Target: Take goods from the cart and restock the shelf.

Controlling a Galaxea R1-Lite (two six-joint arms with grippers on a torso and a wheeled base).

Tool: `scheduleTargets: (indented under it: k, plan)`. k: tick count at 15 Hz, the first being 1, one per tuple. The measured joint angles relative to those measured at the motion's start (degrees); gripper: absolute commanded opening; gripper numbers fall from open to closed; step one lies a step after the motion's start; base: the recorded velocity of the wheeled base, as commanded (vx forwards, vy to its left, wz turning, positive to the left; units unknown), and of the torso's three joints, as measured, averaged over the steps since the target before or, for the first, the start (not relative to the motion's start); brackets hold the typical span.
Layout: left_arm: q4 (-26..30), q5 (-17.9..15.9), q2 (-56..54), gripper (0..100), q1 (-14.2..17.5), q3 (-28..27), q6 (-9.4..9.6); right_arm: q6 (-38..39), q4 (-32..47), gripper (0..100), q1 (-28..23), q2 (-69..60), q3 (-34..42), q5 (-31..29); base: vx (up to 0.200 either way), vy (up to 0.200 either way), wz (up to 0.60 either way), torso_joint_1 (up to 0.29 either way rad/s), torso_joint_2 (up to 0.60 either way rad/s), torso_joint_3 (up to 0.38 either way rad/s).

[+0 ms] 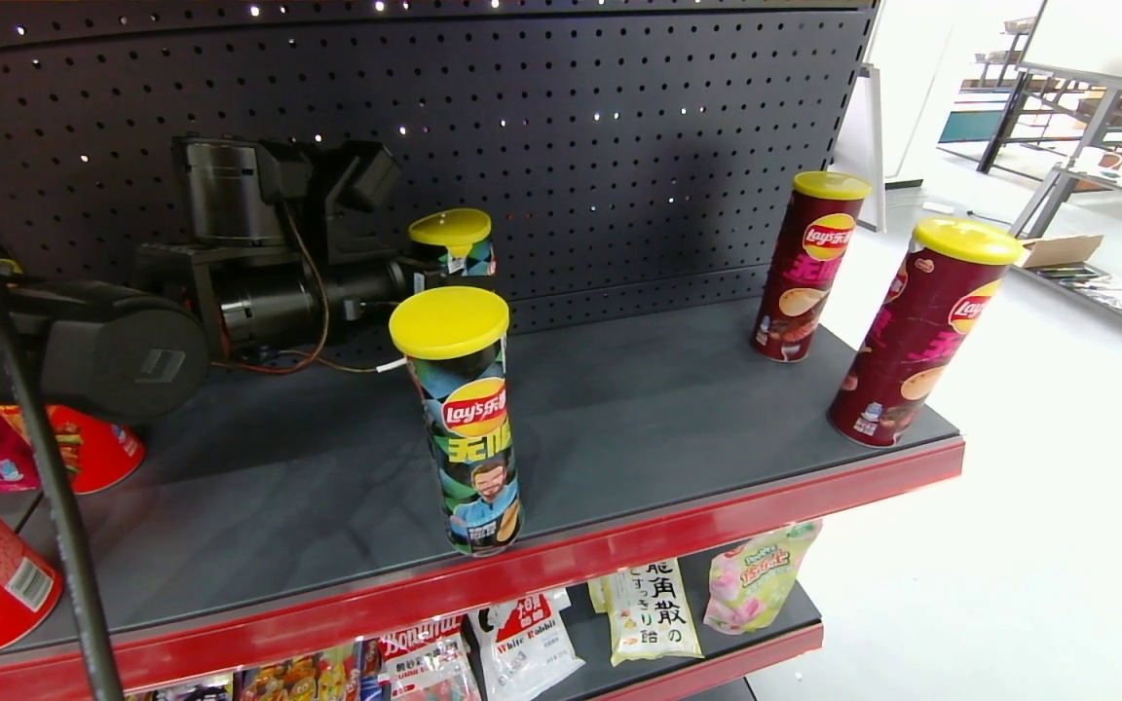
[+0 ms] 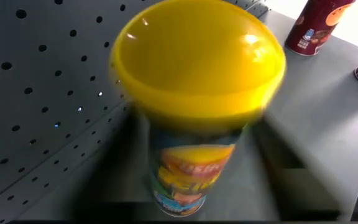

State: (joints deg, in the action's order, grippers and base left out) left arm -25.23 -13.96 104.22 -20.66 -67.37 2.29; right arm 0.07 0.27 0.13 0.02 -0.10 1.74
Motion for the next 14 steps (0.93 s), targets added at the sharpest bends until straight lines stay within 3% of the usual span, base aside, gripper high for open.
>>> scheduleTargets:
  k: [6,14]
  plan:
    - [0.15,0.06,-2.40,100,0.27,3.01,0.09,0.02,0.00,100,0.05,0.00,0.00,0.00,0.000,0.000,0.00,0.000,0.00,0.000]
    - [1.49,0.77,-21.03,100,3.91,24.87,0.88,0.02,0.00,100,0.02,0.00,0.00,0.00,0.000,0.000,0.00,0.000,0.00,0.000]
